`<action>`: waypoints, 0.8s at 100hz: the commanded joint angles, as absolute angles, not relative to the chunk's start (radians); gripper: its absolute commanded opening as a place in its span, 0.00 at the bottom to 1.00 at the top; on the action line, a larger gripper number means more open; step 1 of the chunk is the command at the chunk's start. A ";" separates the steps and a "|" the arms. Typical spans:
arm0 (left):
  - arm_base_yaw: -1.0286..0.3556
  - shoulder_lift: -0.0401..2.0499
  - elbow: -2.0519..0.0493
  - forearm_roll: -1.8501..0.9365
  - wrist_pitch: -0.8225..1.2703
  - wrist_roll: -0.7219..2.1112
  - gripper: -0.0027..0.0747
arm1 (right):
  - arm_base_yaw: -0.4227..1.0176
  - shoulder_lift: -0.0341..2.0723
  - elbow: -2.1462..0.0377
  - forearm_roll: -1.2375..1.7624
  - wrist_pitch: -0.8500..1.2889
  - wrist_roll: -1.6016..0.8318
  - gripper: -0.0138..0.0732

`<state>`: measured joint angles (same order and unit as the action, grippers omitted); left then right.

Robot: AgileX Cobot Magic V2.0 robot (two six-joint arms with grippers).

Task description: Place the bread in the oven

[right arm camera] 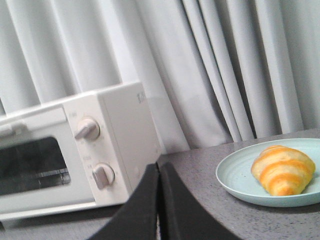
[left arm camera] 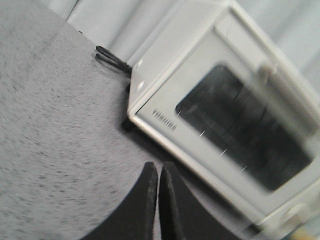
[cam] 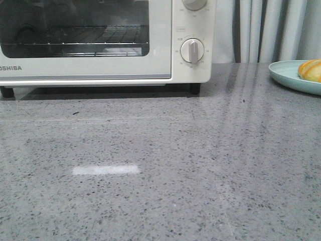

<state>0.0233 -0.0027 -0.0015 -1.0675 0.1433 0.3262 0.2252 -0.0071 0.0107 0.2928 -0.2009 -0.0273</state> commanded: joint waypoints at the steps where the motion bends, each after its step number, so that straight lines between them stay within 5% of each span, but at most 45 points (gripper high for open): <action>1: 0.015 -0.034 0.022 -1.325 0.078 0.316 0.01 | 0.228 -0.030 0.022 0.380 -0.287 -0.019 0.08; 19: 0.010 -0.034 -0.006 -1.498 0.122 0.332 0.01 | 0.228 -0.030 -0.032 0.554 -0.207 -0.019 0.08; 35: 0.004 0.009 -0.201 -1.392 0.387 0.707 0.01 | 0.228 0.035 -0.222 0.354 0.096 -0.020 0.08; 53: 0.004 0.256 -0.450 -1.241 0.466 0.864 0.01 | 0.228 0.231 -0.452 0.027 0.215 -0.027 0.08; 80: -0.090 0.619 -0.705 -1.233 0.453 1.043 0.01 | 0.228 0.435 -0.567 -0.007 0.205 -0.027 0.08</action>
<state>-0.0504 0.5270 -0.6128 -1.2080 0.4879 0.9890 0.2252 0.3814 -0.5262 0.0093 0.2691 -0.0219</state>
